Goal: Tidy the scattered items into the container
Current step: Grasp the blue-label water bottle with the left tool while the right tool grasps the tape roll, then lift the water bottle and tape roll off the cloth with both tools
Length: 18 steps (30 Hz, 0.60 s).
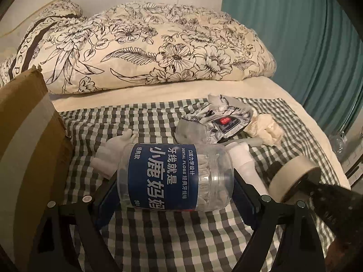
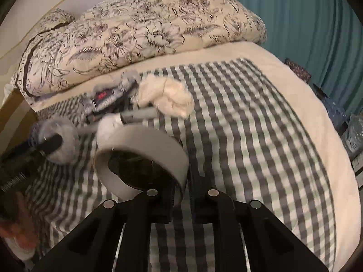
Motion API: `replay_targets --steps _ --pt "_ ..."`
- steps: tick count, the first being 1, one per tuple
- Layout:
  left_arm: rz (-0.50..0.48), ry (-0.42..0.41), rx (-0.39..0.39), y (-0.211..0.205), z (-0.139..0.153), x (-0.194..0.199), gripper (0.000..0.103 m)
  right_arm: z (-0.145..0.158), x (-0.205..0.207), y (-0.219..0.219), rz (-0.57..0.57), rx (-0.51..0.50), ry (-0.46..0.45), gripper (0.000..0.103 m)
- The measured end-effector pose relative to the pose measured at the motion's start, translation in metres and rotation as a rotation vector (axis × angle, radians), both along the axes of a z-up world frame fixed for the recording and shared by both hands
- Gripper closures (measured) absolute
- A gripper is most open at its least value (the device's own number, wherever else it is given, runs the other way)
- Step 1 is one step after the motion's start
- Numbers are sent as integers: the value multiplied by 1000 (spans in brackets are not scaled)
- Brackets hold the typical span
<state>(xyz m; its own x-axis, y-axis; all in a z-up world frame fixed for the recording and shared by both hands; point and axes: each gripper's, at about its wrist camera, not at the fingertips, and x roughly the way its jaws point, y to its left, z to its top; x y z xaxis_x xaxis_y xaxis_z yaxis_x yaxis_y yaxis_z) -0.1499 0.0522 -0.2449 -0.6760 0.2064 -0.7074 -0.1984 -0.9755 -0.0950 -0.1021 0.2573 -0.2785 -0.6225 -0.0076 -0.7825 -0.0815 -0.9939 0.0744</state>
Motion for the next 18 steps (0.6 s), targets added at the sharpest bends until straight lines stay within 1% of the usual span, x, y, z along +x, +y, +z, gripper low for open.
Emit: replay_targets --steps 4,8,11,18 --pt "-5 -2 2 0 3 4 14 -2 5 3 -10 -14 1 90" --pt "-2 2 7 -4 7 8 14 5 10 -1 -6 8 13 90" --pt "-3 16 9 -5 12 11 14 10 15 -2 -11 18 29 84" --pt "-16 45 19 -9 23 21 14 18 25 -1 -15 17 43 84"
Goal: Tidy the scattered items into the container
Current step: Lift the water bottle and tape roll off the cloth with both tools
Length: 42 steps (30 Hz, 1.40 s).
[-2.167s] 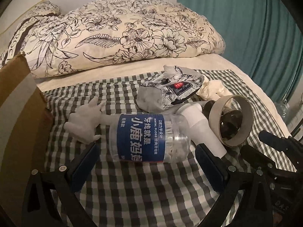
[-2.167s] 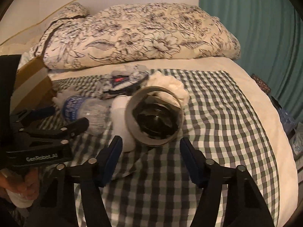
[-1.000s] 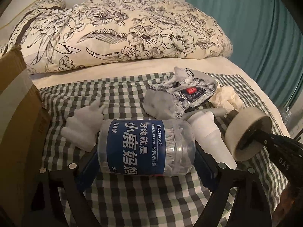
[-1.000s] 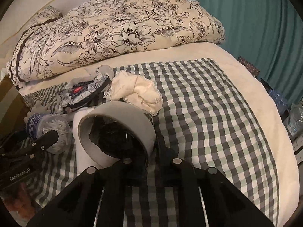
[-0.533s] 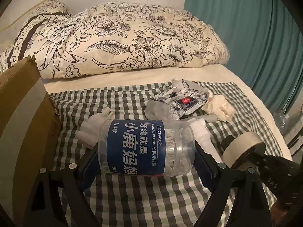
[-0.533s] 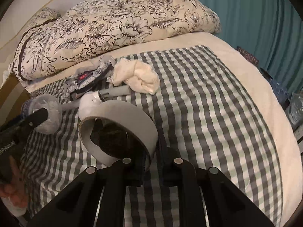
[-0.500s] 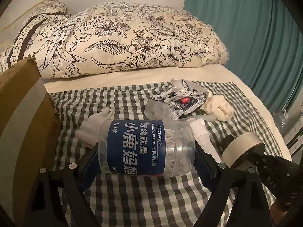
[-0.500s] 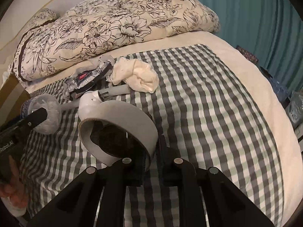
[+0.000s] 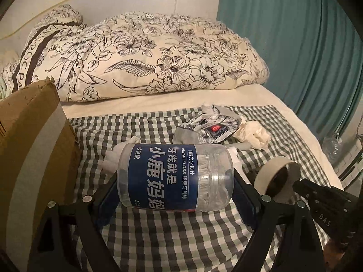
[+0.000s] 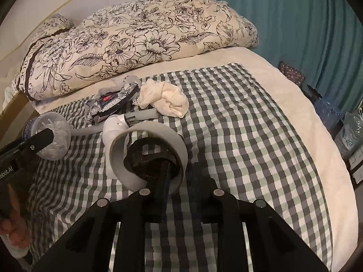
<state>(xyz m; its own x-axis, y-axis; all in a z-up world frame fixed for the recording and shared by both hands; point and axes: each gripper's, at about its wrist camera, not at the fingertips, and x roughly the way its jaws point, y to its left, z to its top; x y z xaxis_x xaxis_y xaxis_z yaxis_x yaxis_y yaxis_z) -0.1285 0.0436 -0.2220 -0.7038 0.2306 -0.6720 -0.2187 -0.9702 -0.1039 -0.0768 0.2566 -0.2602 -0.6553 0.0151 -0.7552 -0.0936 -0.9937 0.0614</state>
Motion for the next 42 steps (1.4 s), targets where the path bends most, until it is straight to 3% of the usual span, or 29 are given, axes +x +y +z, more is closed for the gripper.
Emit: replay_targets --steps 1,3,4,14,27,29,32,34,37,42 --pt "-2 2 0 0 1 1 14 -1 0 0 9 -2 -7 84" --pt "-4 2 -3 0 2 3 14 -3 -1 -1 18 -1 -22 98" --pt "-4 4 -4 0 3 4 14 -4 -2 -1 19 5 -30 99" --pt "-3 26 -3 -6 14 14 14 6 -2 1 16 -17 -8 101" --pt "-5 63 8 -13 31 27 14 36 30 -7 37 -29 60 103" --pt "-9 68 12 -13 34 30 14 38 36 -6 27 7 78 103" --pt "-16 85 17 -14 41 37 14 32 34 6 -16 -17 64 102" --pt "-13 107 14 -16 47 43 14 27 29 13 -37 -33 51 96" --pt "-4 123 19 -22 58 52 14 19 20 16 -43 -22 28 61" --pt "7 155 24 -36 79 69 14 9 3 6 -15 -32 6 60"
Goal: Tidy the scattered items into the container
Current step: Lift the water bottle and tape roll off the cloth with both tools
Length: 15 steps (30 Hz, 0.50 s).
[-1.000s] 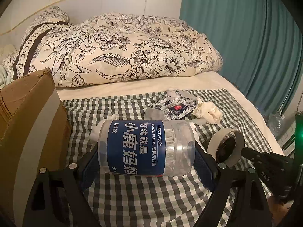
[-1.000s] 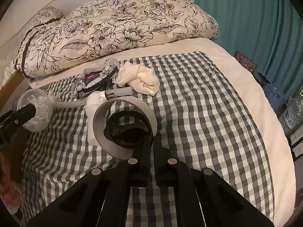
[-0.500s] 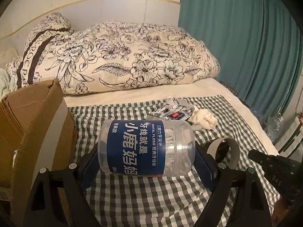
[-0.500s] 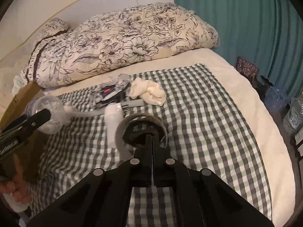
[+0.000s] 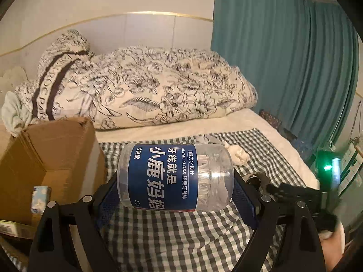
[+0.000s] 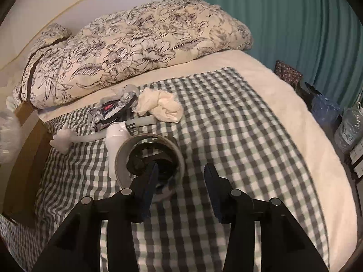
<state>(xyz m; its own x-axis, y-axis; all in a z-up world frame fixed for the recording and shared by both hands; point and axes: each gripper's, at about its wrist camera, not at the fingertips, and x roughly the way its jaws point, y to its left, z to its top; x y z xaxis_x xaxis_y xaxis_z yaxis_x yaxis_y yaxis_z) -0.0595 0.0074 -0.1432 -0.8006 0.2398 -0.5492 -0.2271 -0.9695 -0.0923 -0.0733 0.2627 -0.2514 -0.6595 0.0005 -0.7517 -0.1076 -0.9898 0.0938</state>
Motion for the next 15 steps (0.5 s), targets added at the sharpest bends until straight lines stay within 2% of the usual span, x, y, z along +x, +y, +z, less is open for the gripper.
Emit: replay_targets --steps 1,2,3,4,6,15 --pt "3 5 4 -3 4 3 14 -4 -4 -4 7 5 -18 61" --pt "3 7 8 -6 9 6 14 -7 -7 -6 9 7 -31 66" --pt "4 9 11 -9 12 9 14 -10 -9 -8 12 4 -44 77" --pt "7 12 13 -11 16 12 14 -13 -10 -10 12 4 -58 82" --pt "12 18 13 -16 23 17 14 -16 -9 -11 8 -3 -67 98" --pt "10 35 33 -27 43 38 14 2 15 -19 14 20 -37 100"
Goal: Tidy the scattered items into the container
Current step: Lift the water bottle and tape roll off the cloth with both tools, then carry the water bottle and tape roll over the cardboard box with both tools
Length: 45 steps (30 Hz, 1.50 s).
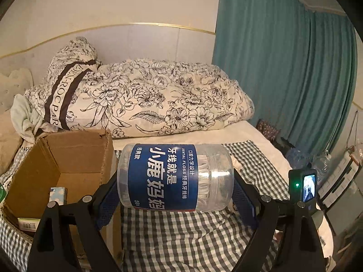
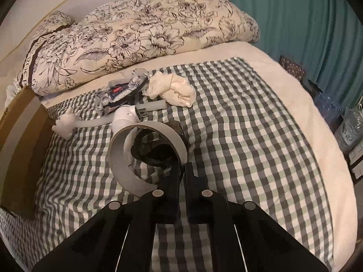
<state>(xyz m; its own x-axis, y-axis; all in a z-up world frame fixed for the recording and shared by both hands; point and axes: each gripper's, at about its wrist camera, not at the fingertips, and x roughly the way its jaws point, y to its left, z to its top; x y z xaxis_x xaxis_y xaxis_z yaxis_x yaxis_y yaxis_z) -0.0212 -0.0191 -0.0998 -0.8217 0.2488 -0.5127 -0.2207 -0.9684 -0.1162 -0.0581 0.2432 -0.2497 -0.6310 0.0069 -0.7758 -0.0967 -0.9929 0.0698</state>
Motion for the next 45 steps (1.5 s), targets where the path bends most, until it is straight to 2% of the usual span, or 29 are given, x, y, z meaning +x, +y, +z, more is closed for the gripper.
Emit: replay_targets --steps 16,30,45 --pt "-13 68 -6 -8 26 43 14 81 76 -18 5 24 190 100" --pt "10 143 -15 -33 58 79 14 164 132 -60 70 -1 383 100" --pt "130 151 -52 -87 66 88 14 195 156 -115 167 -3 465 100"
